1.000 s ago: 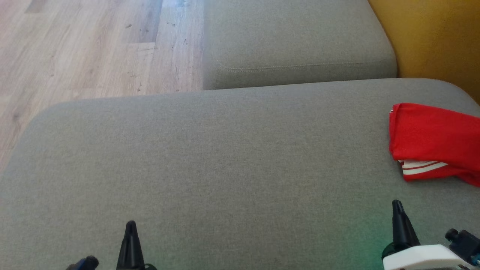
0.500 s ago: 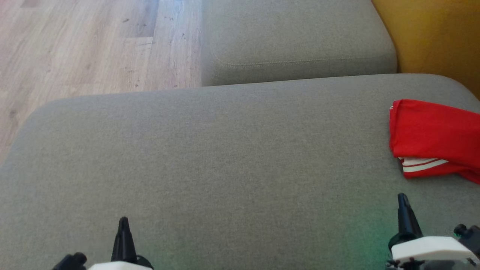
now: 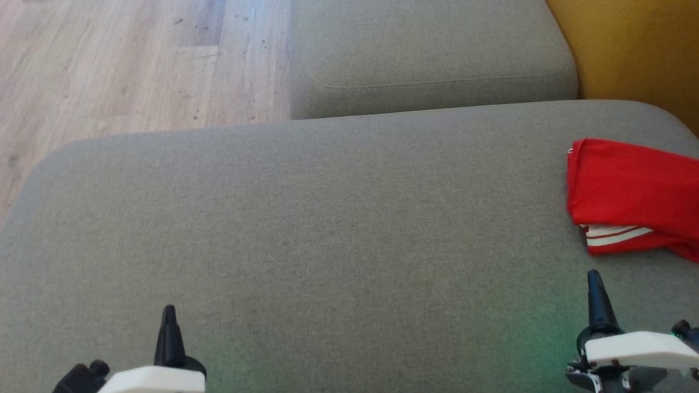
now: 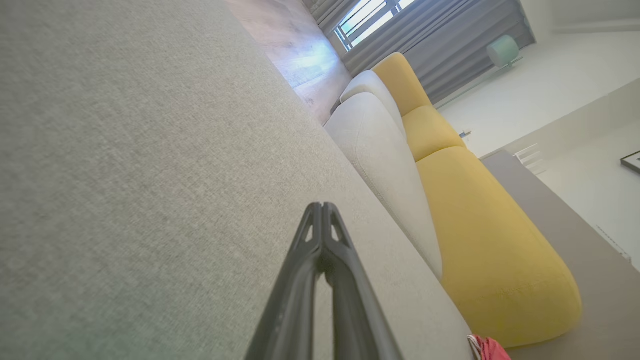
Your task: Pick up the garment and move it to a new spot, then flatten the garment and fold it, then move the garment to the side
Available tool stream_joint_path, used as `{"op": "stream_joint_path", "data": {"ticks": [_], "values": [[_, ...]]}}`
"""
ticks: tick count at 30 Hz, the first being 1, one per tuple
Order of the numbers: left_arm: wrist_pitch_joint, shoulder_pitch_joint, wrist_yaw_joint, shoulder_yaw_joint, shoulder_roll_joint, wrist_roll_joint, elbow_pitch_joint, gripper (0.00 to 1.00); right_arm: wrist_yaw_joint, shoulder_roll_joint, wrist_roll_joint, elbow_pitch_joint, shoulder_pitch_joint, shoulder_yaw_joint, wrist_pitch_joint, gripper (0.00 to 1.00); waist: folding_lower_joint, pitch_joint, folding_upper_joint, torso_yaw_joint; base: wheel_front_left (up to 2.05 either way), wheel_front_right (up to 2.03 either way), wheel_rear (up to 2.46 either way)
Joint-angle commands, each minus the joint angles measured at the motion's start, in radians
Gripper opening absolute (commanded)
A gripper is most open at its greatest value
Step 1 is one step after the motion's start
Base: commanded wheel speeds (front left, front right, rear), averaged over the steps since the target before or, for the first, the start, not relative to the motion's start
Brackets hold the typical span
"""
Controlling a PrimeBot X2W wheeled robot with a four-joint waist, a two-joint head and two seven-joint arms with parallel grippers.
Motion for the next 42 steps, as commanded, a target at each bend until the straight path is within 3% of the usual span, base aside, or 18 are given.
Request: {"op": "stream_joint_path", "data": {"ticks": [1, 42], "values": [[0.004, -0.066, -0.009, 0.038, 0.011, -0.027, -0.024, 0.00, 0.000, 0.001, 0.029, -0.037, -0.061, 0.002, 0.010, 0.00, -0.0001, 0.002, 0.0000, 0.000, 0.00, 0.00, 0.00], [0.129, -0.193, -0.096, 0.169, 0.008, -0.512, 0.037, 0.00, -0.001, 0.010, 0.492, -0.042, -0.162, -0.071, 0.136, 0.00, -0.0001, 0.053, 0.0000, -0.015, 0.00, 0.00, 0.00]]}}
